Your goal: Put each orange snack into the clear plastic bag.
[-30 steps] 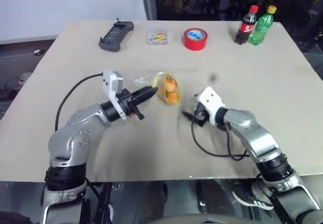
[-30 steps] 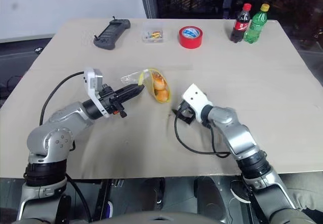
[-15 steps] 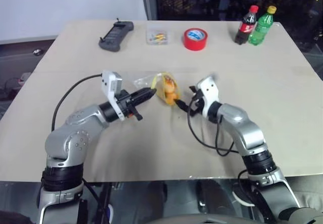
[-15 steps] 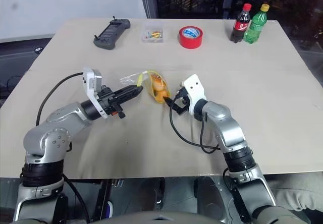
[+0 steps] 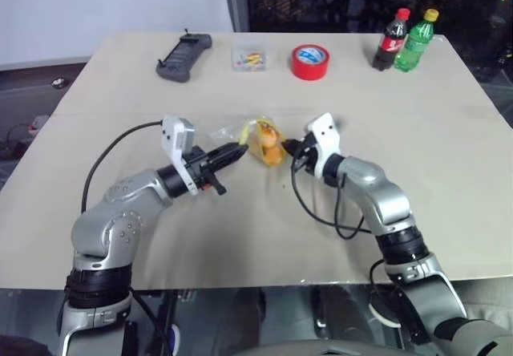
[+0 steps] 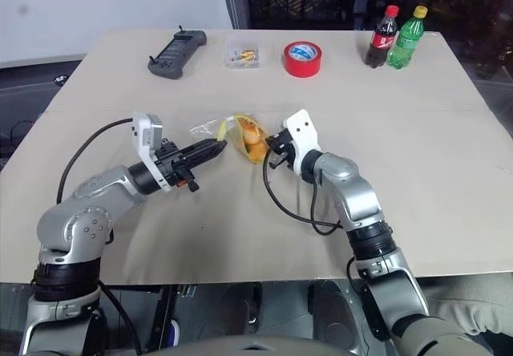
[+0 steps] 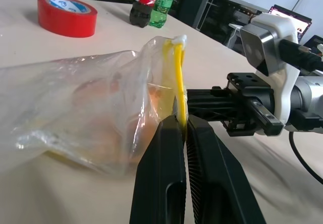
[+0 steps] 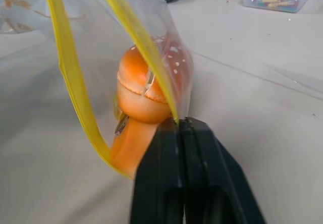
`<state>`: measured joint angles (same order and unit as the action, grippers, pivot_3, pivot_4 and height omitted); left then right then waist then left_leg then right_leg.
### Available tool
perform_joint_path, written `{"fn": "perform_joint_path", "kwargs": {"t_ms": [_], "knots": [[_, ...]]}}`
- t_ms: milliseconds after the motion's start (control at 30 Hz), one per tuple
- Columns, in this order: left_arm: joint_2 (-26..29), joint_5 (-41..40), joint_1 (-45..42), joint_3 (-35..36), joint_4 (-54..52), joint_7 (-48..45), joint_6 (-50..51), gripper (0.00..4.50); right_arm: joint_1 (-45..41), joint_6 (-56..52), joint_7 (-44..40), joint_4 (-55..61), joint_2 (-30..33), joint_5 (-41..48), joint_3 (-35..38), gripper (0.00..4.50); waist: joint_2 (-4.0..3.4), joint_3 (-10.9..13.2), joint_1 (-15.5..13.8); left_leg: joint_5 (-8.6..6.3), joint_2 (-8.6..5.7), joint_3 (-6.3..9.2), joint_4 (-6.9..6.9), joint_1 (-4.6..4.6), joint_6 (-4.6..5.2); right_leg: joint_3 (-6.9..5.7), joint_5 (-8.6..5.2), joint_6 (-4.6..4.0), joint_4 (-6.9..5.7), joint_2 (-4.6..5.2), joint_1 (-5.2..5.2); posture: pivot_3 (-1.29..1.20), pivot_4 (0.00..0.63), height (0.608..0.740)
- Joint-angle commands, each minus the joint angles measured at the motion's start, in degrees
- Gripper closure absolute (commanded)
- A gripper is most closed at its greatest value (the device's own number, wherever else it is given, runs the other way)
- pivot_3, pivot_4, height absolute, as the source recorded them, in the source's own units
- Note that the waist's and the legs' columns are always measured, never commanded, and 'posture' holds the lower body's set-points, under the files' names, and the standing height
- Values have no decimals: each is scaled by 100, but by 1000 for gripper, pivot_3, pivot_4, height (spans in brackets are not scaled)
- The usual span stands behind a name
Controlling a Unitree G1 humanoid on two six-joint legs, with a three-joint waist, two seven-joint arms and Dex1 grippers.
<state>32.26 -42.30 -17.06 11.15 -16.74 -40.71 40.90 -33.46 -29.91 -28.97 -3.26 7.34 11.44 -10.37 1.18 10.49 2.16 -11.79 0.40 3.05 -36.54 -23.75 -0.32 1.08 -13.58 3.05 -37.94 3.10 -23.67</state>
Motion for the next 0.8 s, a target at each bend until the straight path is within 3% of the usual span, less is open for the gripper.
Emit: {"fn": "perform_joint_path", "kwargs": {"t_ms": [33, 433, 567, 767, 800], "knots": [[-114, -442, -162, 257, -241, 193, 166, 4500, -282, -158, -128, 384, 375, 22, 230, 4451, 0, 0, -15, 0, -1, 0, 0, 0, 0, 0, 0, 0, 0, 1, 0, 0, 150, 719], [-1071, -3611, -1086, 691, 8, 1926, 1404, 4500, -1326, -843, -2013, 1155, 3357, 41, 266, 4451, -1, 9, -36, 0, -4, 4, -2, -6, 1, -4, 0, 1, 5, 6, 1, 0, 150, 719], [-1038, -3762, -865, 682, 311, 2212, 1466, 4500, -1203, -680, -2618, 1217, 3896, -19, -28, 4451, 0, 8, 10, 0, -2, -1, -2, -1, 1, 1, -1, 1, 5, 4, 2, 0, 150, 719], [-658, -2952, -336, 397, 226, 1621, 1272, 4500, -782, -134, -2309, 1090, 3672, -417, -195, 4451, -1, 9, -3, 0, -2, -6, -2, -1, 0, 6, -1, 0, 1, 0, 0, 0, 150, 719], [-599, -2856, -266, 394, 203, 1520, 1236, 4500, -664, -113, -2256, 1183, 3693, -392, -65, 4217, 0, 9, -22, 0, -2, -6, -3, -3, 0, 6, 0, 0, 2, 1, -1, 0, 150, 719]]}}
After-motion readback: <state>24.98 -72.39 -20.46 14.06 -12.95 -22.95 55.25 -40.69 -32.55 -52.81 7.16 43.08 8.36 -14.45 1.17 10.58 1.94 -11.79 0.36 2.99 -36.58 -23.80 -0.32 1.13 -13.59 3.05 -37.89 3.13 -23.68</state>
